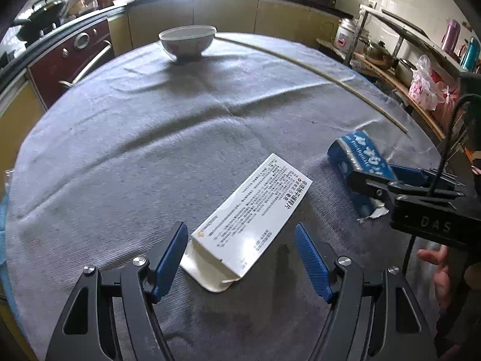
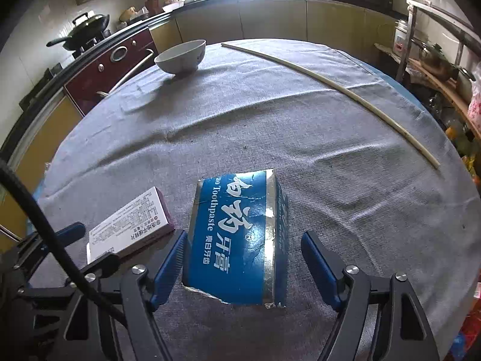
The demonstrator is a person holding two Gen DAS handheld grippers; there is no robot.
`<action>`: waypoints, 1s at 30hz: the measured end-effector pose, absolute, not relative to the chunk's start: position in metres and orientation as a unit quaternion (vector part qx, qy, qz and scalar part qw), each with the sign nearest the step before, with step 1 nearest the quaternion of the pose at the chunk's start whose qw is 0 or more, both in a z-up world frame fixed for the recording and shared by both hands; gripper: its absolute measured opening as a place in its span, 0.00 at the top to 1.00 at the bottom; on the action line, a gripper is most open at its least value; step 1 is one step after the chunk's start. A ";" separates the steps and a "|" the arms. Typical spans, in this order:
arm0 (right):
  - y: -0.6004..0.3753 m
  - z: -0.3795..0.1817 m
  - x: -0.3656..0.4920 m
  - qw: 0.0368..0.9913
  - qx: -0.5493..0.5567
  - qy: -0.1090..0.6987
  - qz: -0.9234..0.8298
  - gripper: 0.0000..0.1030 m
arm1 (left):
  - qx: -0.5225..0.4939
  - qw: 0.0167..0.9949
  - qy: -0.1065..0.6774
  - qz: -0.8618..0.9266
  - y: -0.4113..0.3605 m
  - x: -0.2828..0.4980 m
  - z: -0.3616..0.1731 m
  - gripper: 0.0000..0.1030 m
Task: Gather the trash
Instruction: 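Grasp the white medicine box with the left tool while the right tool grasps the blue toothpaste box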
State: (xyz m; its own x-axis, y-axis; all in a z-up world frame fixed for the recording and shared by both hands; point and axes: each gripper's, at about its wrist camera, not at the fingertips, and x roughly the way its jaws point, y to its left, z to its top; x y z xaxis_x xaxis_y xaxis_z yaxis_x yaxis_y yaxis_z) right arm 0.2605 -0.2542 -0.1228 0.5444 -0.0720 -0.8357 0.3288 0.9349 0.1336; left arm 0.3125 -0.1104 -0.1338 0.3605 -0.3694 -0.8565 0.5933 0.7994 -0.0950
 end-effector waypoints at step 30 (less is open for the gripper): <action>-0.294 -0.123 0.195 0.862 0.186 0.469 -0.046 0.41 | 0.106 0.816 0.513 -0.244 -0.114 0.243 -0.139 0.47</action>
